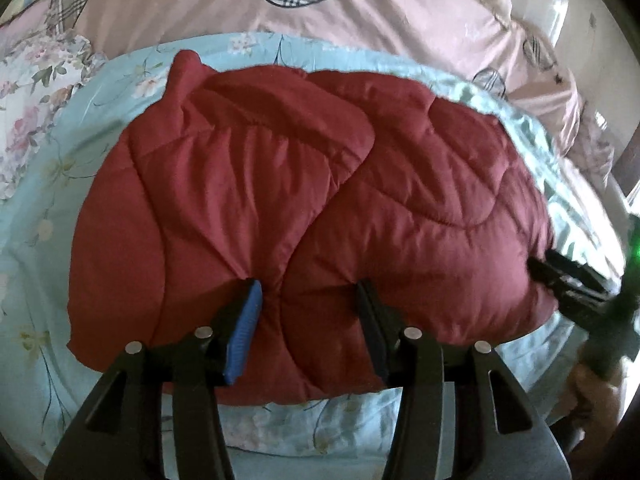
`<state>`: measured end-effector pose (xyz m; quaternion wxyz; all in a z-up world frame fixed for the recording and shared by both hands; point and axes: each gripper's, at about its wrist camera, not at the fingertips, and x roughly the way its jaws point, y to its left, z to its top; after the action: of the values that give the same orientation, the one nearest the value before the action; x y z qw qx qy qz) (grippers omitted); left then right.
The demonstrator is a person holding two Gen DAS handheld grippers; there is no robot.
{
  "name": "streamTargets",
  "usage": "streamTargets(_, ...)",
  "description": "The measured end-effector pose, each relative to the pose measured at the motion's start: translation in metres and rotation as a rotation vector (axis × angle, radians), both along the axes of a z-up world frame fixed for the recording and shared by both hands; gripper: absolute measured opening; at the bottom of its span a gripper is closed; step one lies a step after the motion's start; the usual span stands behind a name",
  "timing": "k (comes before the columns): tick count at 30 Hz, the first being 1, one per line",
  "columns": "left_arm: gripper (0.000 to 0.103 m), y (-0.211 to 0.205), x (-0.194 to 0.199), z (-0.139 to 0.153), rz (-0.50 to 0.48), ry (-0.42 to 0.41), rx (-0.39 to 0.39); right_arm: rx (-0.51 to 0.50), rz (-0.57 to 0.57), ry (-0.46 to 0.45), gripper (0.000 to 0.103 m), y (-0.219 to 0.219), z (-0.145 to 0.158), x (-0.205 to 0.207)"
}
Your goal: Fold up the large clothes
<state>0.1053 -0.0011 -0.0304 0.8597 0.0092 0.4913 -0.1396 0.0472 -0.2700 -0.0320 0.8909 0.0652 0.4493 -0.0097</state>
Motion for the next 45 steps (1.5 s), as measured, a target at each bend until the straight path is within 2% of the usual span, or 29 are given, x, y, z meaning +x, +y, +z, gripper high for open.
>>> streamTargets(6, 0.048, -0.004, 0.006, -0.015, 0.002, 0.003, 0.02, 0.021, -0.011, -0.01, 0.075, -0.004, -0.006, 0.003)
streamTargets(15, 0.049, -0.005, 0.006, -0.016, -0.003, -0.003, 0.032, 0.038, -0.032, -0.021, 0.076, -0.005, -0.005, 0.0)
streamTargets(19, 0.049, -0.005, 0.008, -0.015, -0.003, -0.005, 0.039, 0.013, -0.042, -0.061, 0.076, 0.005, 0.014, -0.01)
streamTargets(23, 0.049, -0.007, 0.007, -0.015, 0.001, -0.009, 0.041, 0.007, 0.039, -0.139, 0.077, 0.031, 0.039, -0.018)
streamTargets(26, 0.049, -0.009, 0.006, -0.015, 0.001, -0.015, 0.049, 0.018, 0.083, -0.107, 0.077, 0.045, 0.037, -0.007)
streamTargets(29, 0.049, -0.009, 0.005, -0.016, 0.001, -0.017, 0.051, -0.024, 0.083, -0.036, 0.076, 0.051, 0.016, 0.011)
streamTargets(33, 0.049, -0.009, 0.005, -0.015, -0.005, -0.02, 0.052, -0.055, 0.04, -0.026, 0.077, 0.04, 0.003, 0.016)
streamTargets(38, 0.049, -0.012, -0.007, 0.003, 0.013, -0.044, 0.069, -0.027, 0.011, -0.019, 0.078, 0.025, -0.002, 0.016)
streamTargets(40, 0.052, -0.013, -0.01, 0.012, 0.022, -0.067, 0.076, -0.033, 0.011, -0.027, 0.078, 0.026, -0.003, 0.015)
streamTargets(42, 0.065, -0.012, -0.011, 0.019, 0.05, -0.092, 0.088, -0.032, 0.009, -0.036, 0.079, 0.027, -0.004, 0.014)
streamTargets(44, 0.072, -0.012, -0.007, 0.018, 0.068, -0.098, 0.102, -0.027, 0.008, -0.044, 0.079, 0.025, -0.006, 0.013)
streamTargets(45, 0.072, -0.013, -0.003, 0.013, 0.074, -0.089, 0.124, -0.026, 0.009, -0.046, 0.079, 0.025, -0.005, 0.013)
